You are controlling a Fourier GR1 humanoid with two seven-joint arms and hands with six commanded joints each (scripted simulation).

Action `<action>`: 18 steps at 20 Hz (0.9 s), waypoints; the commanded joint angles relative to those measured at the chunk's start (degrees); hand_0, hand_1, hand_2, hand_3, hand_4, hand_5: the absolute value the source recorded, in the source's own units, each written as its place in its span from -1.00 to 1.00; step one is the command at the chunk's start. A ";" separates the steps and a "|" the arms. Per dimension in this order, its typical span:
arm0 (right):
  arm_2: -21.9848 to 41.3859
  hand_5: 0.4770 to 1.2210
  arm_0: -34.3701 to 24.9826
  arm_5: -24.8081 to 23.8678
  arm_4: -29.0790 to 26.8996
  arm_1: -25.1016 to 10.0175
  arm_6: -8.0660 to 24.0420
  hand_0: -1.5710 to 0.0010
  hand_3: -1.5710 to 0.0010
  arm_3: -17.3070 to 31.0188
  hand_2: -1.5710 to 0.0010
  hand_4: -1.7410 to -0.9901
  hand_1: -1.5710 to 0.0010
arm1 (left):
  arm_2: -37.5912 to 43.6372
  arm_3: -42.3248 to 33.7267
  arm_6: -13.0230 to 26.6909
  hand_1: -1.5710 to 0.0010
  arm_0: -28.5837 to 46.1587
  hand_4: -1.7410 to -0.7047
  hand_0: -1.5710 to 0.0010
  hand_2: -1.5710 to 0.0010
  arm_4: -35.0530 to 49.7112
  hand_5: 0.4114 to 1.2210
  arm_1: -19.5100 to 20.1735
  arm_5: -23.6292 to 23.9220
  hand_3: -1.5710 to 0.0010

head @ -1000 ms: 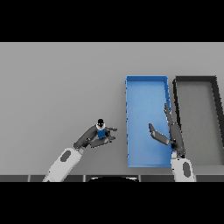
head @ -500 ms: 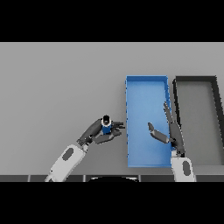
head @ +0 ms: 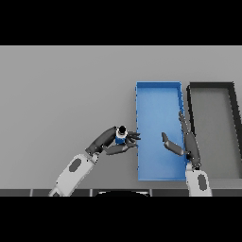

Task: Pick up the blue pipe and place it into the blue bin.

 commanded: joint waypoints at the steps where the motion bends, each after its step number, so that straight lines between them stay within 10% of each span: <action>1: 0.14 -0.55 0.75 -0.39 0.33 0.21 -0.18 1.00 1.00 -0.53 1.00 0.60 1.00 | -0.01 0.35 -0.17 -1.00 0.36 -0.47 -1.00 -1.00 -0.41 1.00 -0.10 -0.13 -1.00; 8: 0.92 -0.56 5.30 -2.73 1.85 1.78 -0.66 1.00 1.00 -5.19 0.97 0.47 1.00 | 1.11 1.21 -0.44 -1.00 0.54 -0.47 -1.00 -1.00 -1.27 1.00 -1.00 -2.40 -1.00; 10: 0.27 -0.56 4.80 3.07 -6.84 1.64 -2.95 1.00 1.00 -7.44 0.91 0.45 0.98 | 1.09 0.11 -0.85 -1.00 1.07 -0.47 -1.00 -1.00 -1.65 1.00 -1.22 -2.57 -1.00; 18: 3.08 -0.78 -8.38 18.14 -28.55 -8.59 15.70 1.00 1.00 -17.68 0.87 0.30 0.99 | 2.32 -0.88 1.30 -1.00 1.82 -0.47 -1.00 -1.00 -2.29 1.00 -1.81 -3.95 -1.00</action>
